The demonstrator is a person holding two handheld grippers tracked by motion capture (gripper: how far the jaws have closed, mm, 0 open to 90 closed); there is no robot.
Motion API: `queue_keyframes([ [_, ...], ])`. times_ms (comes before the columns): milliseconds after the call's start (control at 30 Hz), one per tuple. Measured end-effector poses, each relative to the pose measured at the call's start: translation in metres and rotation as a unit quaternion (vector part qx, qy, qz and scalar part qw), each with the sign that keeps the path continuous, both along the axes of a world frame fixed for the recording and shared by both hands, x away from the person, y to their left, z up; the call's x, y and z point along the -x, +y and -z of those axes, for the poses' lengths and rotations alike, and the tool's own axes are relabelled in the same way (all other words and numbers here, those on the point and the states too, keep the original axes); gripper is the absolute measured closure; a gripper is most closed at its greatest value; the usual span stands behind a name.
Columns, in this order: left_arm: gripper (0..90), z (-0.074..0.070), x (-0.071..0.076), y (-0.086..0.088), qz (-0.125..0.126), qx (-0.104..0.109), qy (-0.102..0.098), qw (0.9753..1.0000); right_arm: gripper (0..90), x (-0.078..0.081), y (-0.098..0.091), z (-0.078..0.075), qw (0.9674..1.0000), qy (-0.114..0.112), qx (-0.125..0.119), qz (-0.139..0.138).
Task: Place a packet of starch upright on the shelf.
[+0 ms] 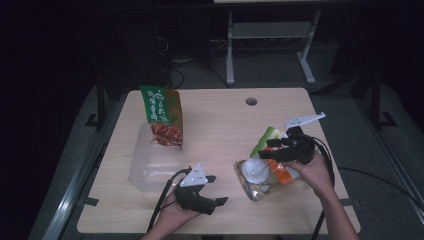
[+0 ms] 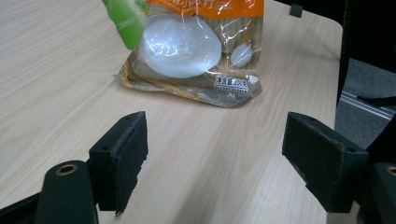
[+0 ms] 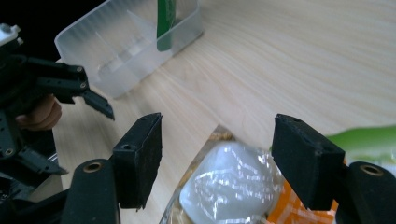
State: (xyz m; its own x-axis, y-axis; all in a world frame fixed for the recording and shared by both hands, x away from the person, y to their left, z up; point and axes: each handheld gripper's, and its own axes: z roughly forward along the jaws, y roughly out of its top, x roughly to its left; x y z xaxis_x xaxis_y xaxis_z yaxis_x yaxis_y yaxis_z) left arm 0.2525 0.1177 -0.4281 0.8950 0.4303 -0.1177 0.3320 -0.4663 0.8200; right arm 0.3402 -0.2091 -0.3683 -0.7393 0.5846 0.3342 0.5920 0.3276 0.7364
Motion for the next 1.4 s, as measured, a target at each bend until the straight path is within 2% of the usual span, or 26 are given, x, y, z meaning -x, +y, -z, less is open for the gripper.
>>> queue_keyframes([
  [67,22.2,-0.001,-0.004,-0.003,0.004,-0.007,-0.003,1.0000,32.7,0.005,-0.004,0.003,1.0000,0.003,0.001,0.001],
  [233,22.1,-0.002,-0.006,-0.007,0.008,-0.007,-0.001,0.9999,32.2,0.016,-0.013,0.012,0.9999,0.012,0.008,0.006],
  [333,21.7,-0.002,-0.005,-0.006,0.012,-0.012,-0.005,0.9998,32.2,0.023,-0.018,0.019,0.9997,0.018,0.015,0.012],
  [533,21.3,0.000,-0.001,-0.002,0.010,-0.009,-0.008,0.9999,32.1,0.035,-0.027,0.032,0.9993,0.026,0.011,0.023],
  [667,20.7,0.001,0.001,0.000,0.011,-0.015,-0.012,0.9997,32.6,0.043,-0.030,0.040,0.9989,0.033,0.017,0.028],
  [1067,20.0,0.000,0.005,0.008,0.002,-0.015,-0.020,0.9997,32.7,0.063,-0.034,0.047,0.9986,0.037,0.023,0.030],
  [1400,19.8,0.002,0.007,0.006,0.005,-0.022,-0.020,0.9996,33.1,0.078,-0.049,0.051,0.9983,0.035,0.017,0.043],
])
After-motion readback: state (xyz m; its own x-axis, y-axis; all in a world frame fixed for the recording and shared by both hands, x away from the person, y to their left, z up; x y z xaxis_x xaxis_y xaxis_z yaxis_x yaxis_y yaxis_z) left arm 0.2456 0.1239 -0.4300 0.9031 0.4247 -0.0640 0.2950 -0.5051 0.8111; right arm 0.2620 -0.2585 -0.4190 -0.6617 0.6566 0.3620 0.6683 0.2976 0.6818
